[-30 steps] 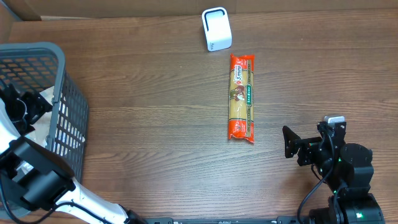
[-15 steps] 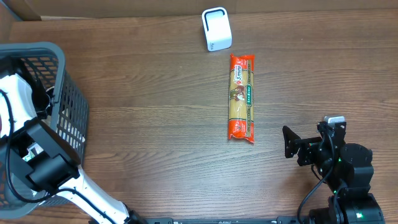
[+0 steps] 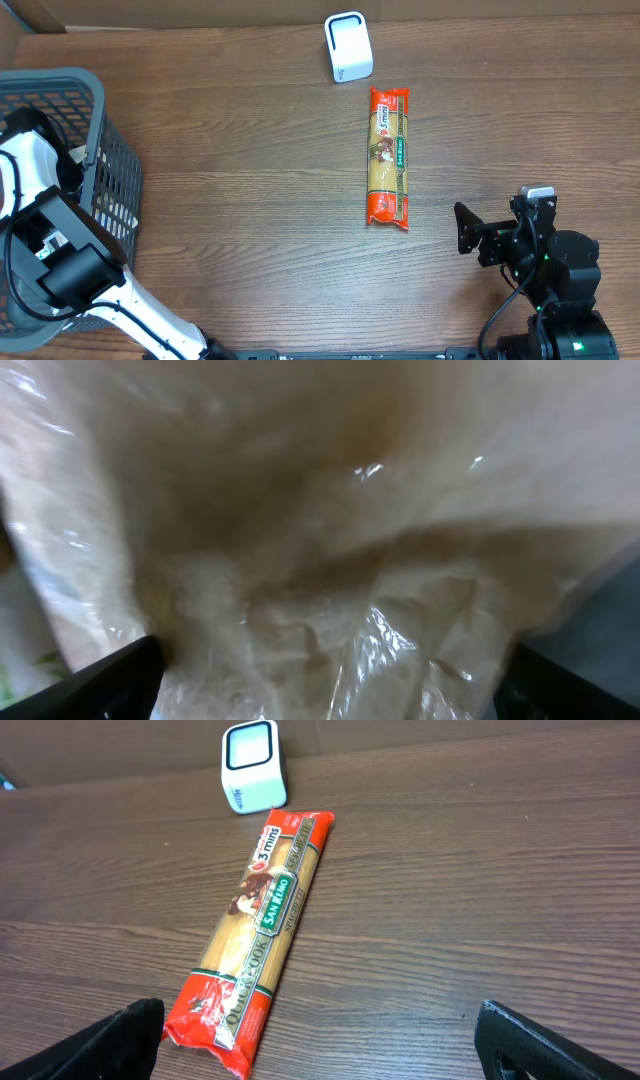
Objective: Scan the item barcode
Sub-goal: 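Grasp the clear bag of bread rolls in the basket with the left gripper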
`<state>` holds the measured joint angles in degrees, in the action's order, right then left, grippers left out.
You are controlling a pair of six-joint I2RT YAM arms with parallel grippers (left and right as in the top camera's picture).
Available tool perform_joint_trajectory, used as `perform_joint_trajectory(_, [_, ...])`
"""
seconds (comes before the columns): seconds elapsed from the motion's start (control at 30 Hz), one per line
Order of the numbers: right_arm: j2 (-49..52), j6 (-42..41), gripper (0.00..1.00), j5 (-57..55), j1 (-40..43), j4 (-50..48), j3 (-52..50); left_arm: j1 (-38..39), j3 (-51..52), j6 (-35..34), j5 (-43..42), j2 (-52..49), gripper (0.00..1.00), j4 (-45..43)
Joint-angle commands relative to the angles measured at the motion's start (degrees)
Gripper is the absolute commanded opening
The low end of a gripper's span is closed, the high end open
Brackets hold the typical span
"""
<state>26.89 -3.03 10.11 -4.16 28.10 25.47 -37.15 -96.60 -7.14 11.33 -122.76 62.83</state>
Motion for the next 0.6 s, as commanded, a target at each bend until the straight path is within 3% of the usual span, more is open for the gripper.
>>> perform_joint_trajectory(0.0, [-0.1, 0.0, 1.00, -0.2, -0.3, -0.3, -0.4, 0.0, 2.6, -0.8, 0.8, -0.7, 0.95, -1.4])
perform_joint_trajectory(0.13, [-0.1, 0.0, 1.00, -0.2, -0.3, -0.3, -0.4, 0.0, 2.8, -0.8, 0.7, -0.7, 0.89, -1.5])
perform_joint_trajectory(0.27, [-0.1, 0.0, 1.00, -0.2, -0.3, -0.3, -0.4, -0.1, 2.8, -0.8, 0.7, -0.7, 0.73, -0.8])
perform_joint_trajectory(0.37, [-0.1, 0.0, 1.00, -0.2, -0.3, -0.3, -0.4, -0.1, 2.8, -0.8, 0.6, -0.7, 0.67, -0.5])
perform_joint_trajectory(0.43, [-0.1, 0.0, 1.00, -0.2, -0.3, -0.3, -0.4, -0.1, 2.8, -0.8, 0.6, -0.7, 0.56, -0.3])
perform_joint_trajectory(0.57, [-0.1, 0.0, 1.00, -0.2, -0.3, -0.3, -0.4, -0.1, 2.7, -0.8, 0.6, -0.6, 0.20, -0.1])
